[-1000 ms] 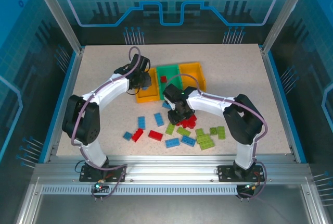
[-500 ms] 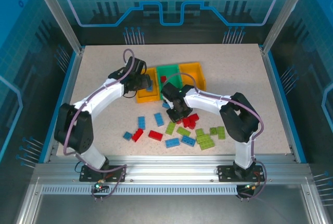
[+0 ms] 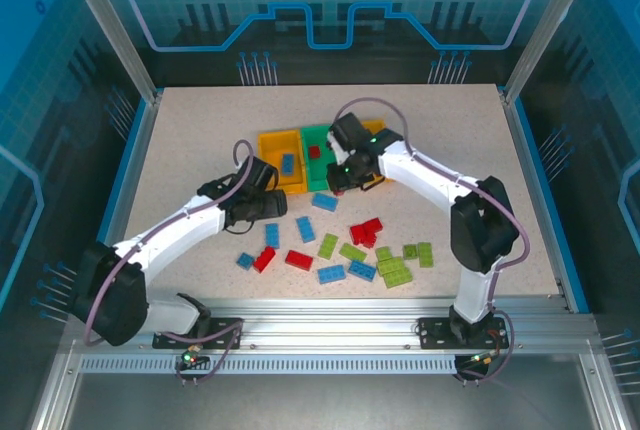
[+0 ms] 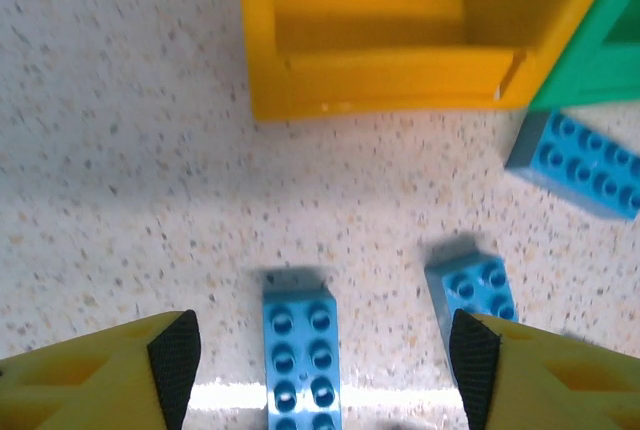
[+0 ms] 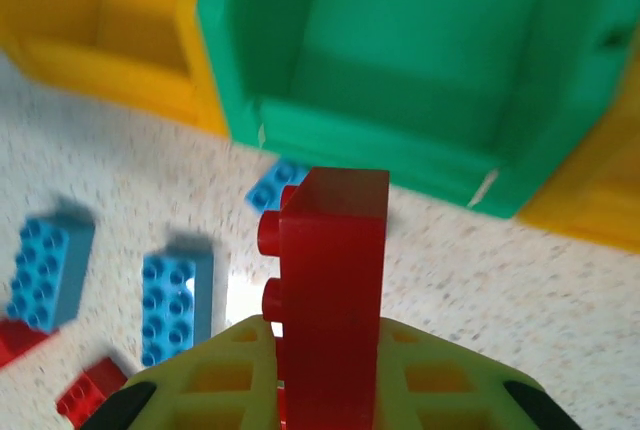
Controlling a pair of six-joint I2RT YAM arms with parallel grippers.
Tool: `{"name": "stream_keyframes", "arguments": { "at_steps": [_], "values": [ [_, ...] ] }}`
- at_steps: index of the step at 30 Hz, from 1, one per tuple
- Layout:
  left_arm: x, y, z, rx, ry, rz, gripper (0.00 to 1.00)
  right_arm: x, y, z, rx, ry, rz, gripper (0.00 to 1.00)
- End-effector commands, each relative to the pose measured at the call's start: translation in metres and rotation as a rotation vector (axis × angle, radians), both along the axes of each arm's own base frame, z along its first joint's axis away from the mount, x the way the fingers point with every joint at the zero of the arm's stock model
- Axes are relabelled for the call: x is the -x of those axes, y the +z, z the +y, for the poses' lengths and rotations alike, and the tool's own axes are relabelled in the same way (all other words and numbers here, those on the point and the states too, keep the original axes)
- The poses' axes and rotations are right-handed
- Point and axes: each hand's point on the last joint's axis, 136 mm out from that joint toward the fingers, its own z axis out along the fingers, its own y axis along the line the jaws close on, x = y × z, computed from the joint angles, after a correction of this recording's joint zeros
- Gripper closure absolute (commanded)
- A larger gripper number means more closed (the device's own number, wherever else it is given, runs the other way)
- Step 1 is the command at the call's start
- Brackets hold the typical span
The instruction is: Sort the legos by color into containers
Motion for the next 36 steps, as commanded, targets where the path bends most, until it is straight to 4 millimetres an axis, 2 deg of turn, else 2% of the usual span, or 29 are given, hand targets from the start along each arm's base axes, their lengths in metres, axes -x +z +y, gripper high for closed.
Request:
{"name": "stream_keyframes", "arguments": {
  "at_steps": [1, 5, 9, 16, 19, 21, 26, 28, 31, 36],
  "values": [
    [0.017, -0.012, 0.001, -0.003, 0.033, 0.044, 0.29, -0.029, 0.010, 0.010, -0.090, -0.052, 0.002, 0.84],
    [0.023, -0.026, -0.006, 0.005, 0.028, 0.082, 0.29, -0.059, -0.003, 0.013, -0.061, -0.082, 0.020, 0.83],
    [0.026, -0.038, -0.011, 0.008, 0.027, 0.117, 0.29, -0.080, -0.012, 0.017, -0.030, -0.094, 0.017, 0.76],
    [0.023, -0.055, -0.022, 0.030, 0.010, 0.162, 0.30, -0.092, -0.026, 0.016, -0.009, -0.122, 0.035, 0.58],
    [0.024, -0.061, -0.021, 0.012, 0.016, 0.189, 0.33, -0.090, -0.021, 0.018, -0.028, -0.115, 0.038, 0.51],
    [0.026, -0.066, -0.019, -0.005, 0.021, 0.211, 0.35, -0.086, -0.012, 0.019, -0.047, -0.106, 0.028, 0.44],
    [0.033, -0.074, -0.014, -0.019, 0.036, 0.240, 0.35, -0.073, 0.013, 0.014, -0.082, -0.097, -0.010, 0.37],
    [0.034, -0.077, -0.014, -0.017, 0.039, 0.245, 0.35, -0.065, 0.020, 0.009, -0.087, -0.095, -0.024, 0.36],
    [0.033, -0.084, -0.018, -0.005, 0.031, 0.252, 0.42, -0.051, 0.029, -0.001, -0.082, -0.090, -0.043, 0.35],
    [0.029, -0.098, -0.024, -0.002, 0.021, 0.275, 0.50, -0.028, 0.027, -0.027, -0.013, -0.096, -0.072, 0.34]
  ]
}}
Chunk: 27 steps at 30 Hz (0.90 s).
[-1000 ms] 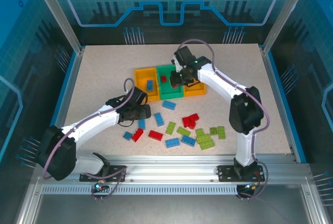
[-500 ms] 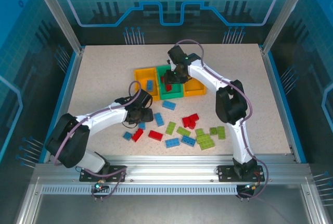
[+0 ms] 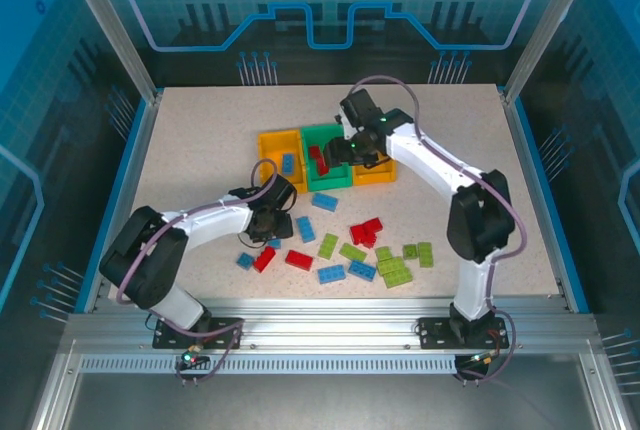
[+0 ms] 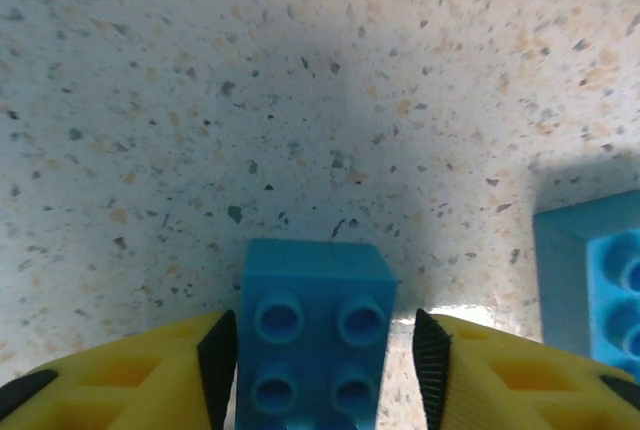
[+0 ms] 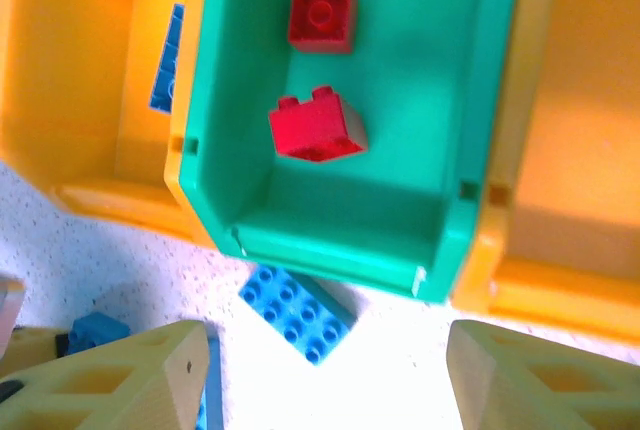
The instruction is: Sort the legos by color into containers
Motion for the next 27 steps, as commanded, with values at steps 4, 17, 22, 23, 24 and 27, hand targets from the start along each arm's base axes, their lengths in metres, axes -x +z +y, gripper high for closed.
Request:
{"name": "stream_keyframes", "arguments": {
  "at_steps": [4, 17, 22, 23, 24, 27],
  "values": [
    [0.001, -0.019, -0.008, 0.014, -0.004, 0.048, 0.64, 0.028, -0.007, -0.035, 0.079, -0.010, -0.009, 0.33],
    [-0.066, 0.079, -0.019, 0.012, -0.052, -0.182, 0.74, 0.127, -0.073, -0.042, 0.216, 0.118, 0.213, 0.37],
    [-0.102, 0.116, -0.015, 0.024, -0.054, -0.257, 0.73, 0.144, -0.090, -0.037, 0.261, 0.136, 0.260, 0.38],
    [-0.109, 0.122, -0.013, 0.023, -0.054, -0.271, 0.73, 0.146, -0.094, -0.037, 0.269, 0.138, 0.269, 0.39],
    [-0.115, 0.126, -0.011, 0.021, -0.053, -0.281, 0.73, 0.148, -0.096, -0.037, 0.275, 0.139, 0.276, 0.39],
    [-0.135, 0.130, -0.003, 0.025, -0.037, -0.293, 0.73, 0.150, -0.103, -0.035, 0.288, 0.144, 0.288, 0.42]
  ]
}}
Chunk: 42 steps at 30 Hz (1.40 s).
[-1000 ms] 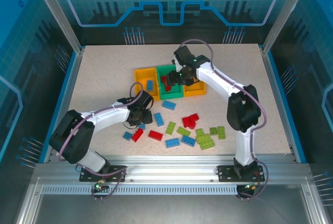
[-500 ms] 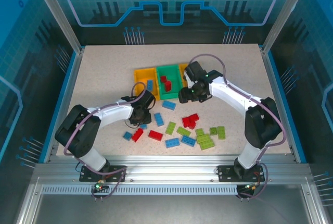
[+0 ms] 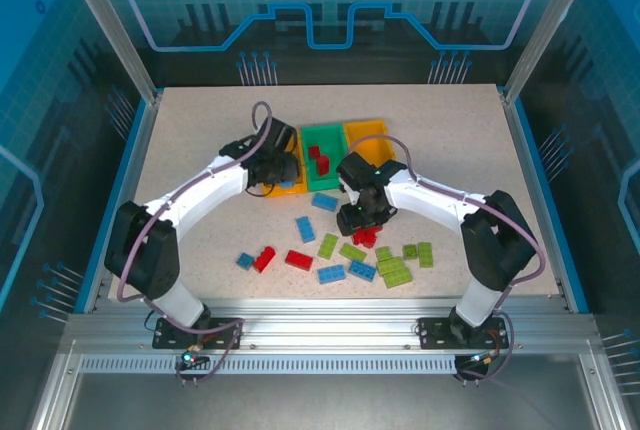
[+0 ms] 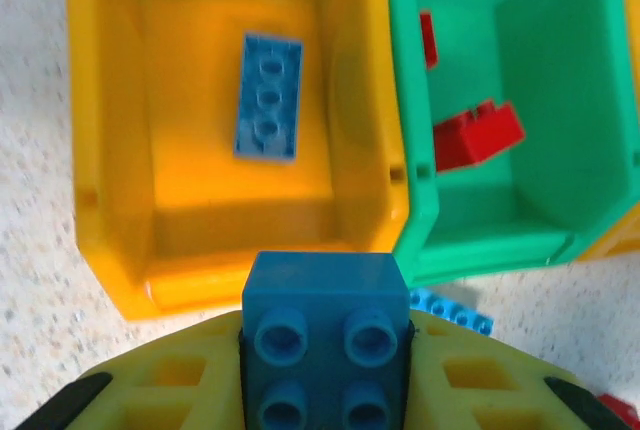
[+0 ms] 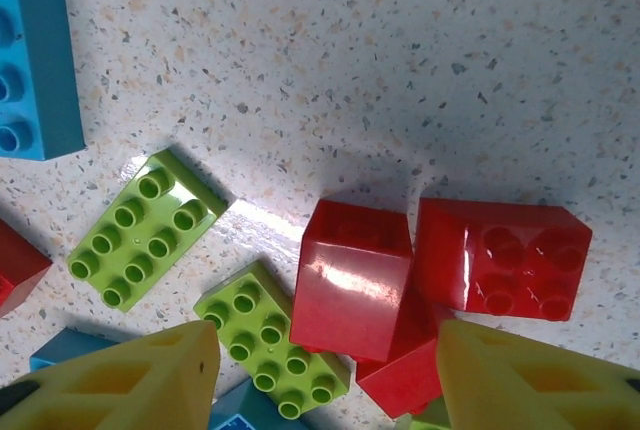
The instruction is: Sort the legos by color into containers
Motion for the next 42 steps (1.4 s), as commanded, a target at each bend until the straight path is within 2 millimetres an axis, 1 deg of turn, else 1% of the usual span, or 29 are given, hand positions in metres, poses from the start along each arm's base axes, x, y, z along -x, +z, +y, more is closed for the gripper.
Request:
{"name": "stream_keyframes", "arguments": {
  "at_steps": [1, 7, 11, 13, 14, 17, 18, 22, 25, 27, 30, 32, 34, 37, 40, 42],
  "values": [
    [-0.017, -0.004, 0.014, -0.042, -0.009, 0.027, 0.73, 0.011, -0.017, -0.006, 0.065, -0.006, 0.050, 0.43],
    [-0.047, -0.020, 0.025, -0.047, 0.020, 0.046, 0.71, 0.014, -0.033, -0.007, 0.096, -0.009, 0.095, 0.45],
    [-0.060, -0.031, 0.025, -0.037, 0.044, 0.049, 0.70, 0.014, -0.039, -0.005, 0.096, -0.008, 0.108, 0.46],
    [-0.064, -0.035, 0.023, -0.030, 0.058, 0.052, 0.68, 0.013, -0.040, -0.003, 0.097, -0.006, 0.107, 0.48],
    [-0.065, -0.035, 0.023, -0.025, 0.063, 0.052, 0.67, 0.013, -0.040, -0.003, 0.100, -0.005, 0.108, 0.50],
    [-0.067, -0.035, 0.022, -0.015, 0.078, 0.047, 0.56, 0.012, -0.040, -0.002, 0.102, -0.002, 0.104, 0.55],
    [-0.066, -0.035, 0.022, -0.015, 0.077, 0.047, 0.54, 0.012, -0.040, -0.003, 0.105, -0.002, 0.104, 0.57],
    [-0.063, -0.033, 0.025, -0.036, 0.077, 0.050, 0.41, 0.011, -0.039, -0.005, 0.116, -0.007, 0.094, 0.65],
    [-0.057, -0.028, 0.027, -0.034, 0.083, 0.040, 0.33, 0.009, -0.031, -0.004, 0.104, -0.014, 0.076, 0.69],
    [-0.050, -0.024, 0.026, -0.028, 0.078, 0.031, 0.30, 0.005, -0.021, -0.001, 0.082, -0.018, 0.055, 0.70],
    [-0.035, -0.014, 0.015, -0.039, 0.041, 0.001, 0.23, -0.005, 0.002, 0.010, 0.022, -0.019, 0.002, 0.73],
    [-0.022, -0.010, 0.011, -0.062, 0.026, -0.007, 0.19, -0.016, 0.019, 0.017, -0.022, -0.021, -0.036, 0.73],
    [-0.007, -0.011, 0.010, -0.054, 0.034, -0.006, 0.17, -0.031, 0.036, 0.023, -0.064, -0.033, -0.079, 0.74],
    [0.016, -0.017, 0.013, -0.033, 0.049, 0.003, 0.14, -0.057, 0.053, 0.028, -0.120, -0.068, -0.134, 0.74],
    [0.038, -0.023, 0.020, -0.044, 0.055, 0.015, 0.13, -0.082, 0.060, 0.032, -0.146, -0.090, -0.169, 0.74],
    [0.055, -0.028, 0.027, -0.046, 0.062, 0.034, 0.12, -0.101, 0.059, 0.034, -0.144, -0.098, -0.177, 0.74]
  ]
}}
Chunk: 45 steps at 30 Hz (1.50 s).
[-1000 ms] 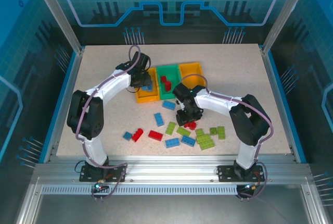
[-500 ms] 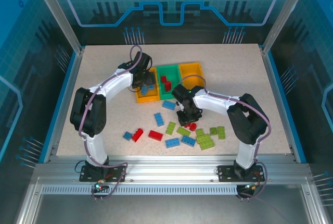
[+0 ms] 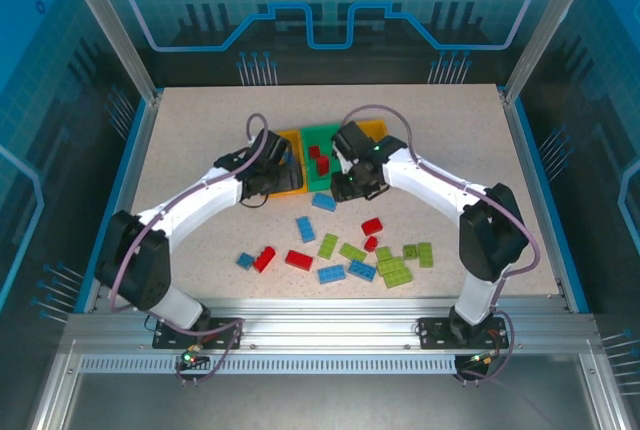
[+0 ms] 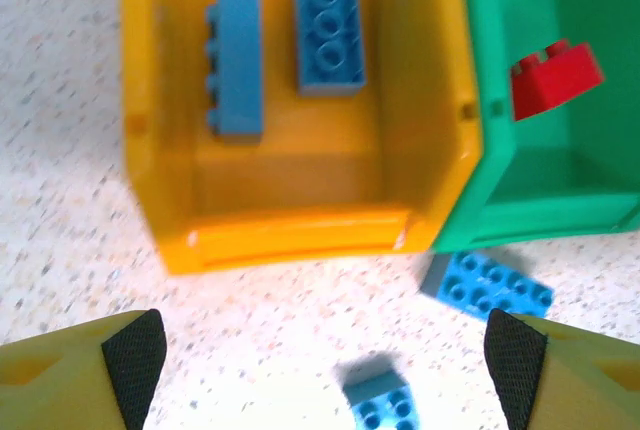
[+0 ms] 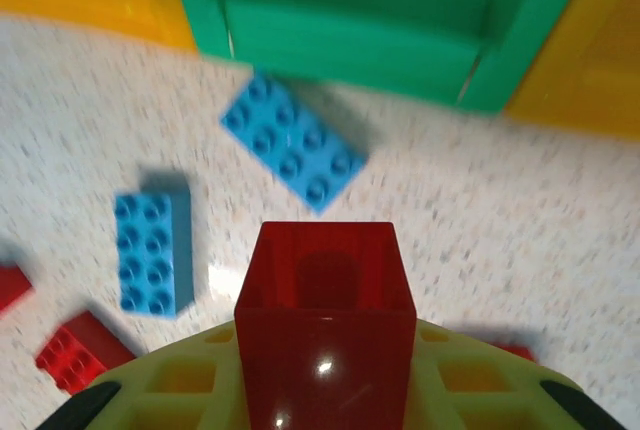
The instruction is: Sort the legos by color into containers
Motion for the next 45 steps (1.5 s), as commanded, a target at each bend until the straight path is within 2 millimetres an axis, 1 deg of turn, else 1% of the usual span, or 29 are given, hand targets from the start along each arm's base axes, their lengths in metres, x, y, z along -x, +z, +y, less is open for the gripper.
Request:
{"name": "stream_keyframes", "arguments": {
  "at_steps": [1, 4, 8, 11, 13, 17, 18, 20, 25, 28, 33, 38, 42, 45],
  "values": [
    [0.026, -0.005, 0.014, -0.008, 0.047, 0.018, 0.12, -0.034, 0.000, 0.005, -0.014, -0.018, -0.015, 0.74],
    [0.048, -0.010, 0.017, -0.013, 0.037, 0.039, 0.12, -0.061, 0.000, 0.010, -0.001, -0.026, -0.033, 0.74],
    [0.079, -0.020, 0.019, -0.056, 0.019, 0.075, 0.13, -0.089, -0.010, 0.011, 0.025, -0.044, -0.033, 0.73],
    [0.100, -0.028, 0.023, -0.070, 0.012, 0.096, 0.13, -0.102, -0.020, 0.009, 0.042, -0.049, -0.006, 0.71],
    [0.113, -0.035, 0.026, -0.059, 0.013, 0.108, 0.15, -0.105, -0.023, 0.010, 0.037, -0.044, 0.011, 0.68],
    [0.132, -0.045, 0.031, -0.055, 0.000, 0.126, 0.22, -0.107, -0.026, 0.012, 0.034, -0.038, 0.019, 0.55],
    [0.136, -0.048, 0.030, -0.054, -0.010, 0.131, 0.23, -0.107, -0.025, 0.012, 0.030, -0.038, 0.019, 0.52],
    [0.142, -0.051, 0.027, -0.054, -0.034, 0.134, 0.24, -0.105, -0.023, 0.014, 0.019, -0.036, 0.023, 0.48],
    [0.150, -0.058, 0.015, -0.065, -0.137, 0.140, 0.24, -0.100, -0.006, 0.018, -0.037, -0.031, 0.007, 0.36],
    [0.155, -0.063, 0.015, -0.093, -0.162, 0.175, 0.24, -0.099, 0.003, 0.019, -0.051, -0.027, -0.003, 0.33],
    [0.160, -0.069, 0.015, -0.110, -0.167, 0.204, 0.25, -0.098, 0.008, 0.016, -0.052, -0.033, 0.000, 0.31],
    [0.159, -0.076, 0.008, -0.104, -0.203, 0.208, 0.28, -0.093, 0.027, 0.015, -0.084, -0.039, -0.034, 0.31],
    [0.162, -0.086, 0.007, -0.133, -0.221, 0.248, 0.30, -0.086, 0.041, 0.000, -0.086, -0.060, -0.067, 0.30],
    [0.163, -0.092, 0.006, -0.150, -0.229, 0.263, 0.31, -0.082, 0.048, -0.019, -0.092, -0.093, -0.082, 0.29]
  ]
}}
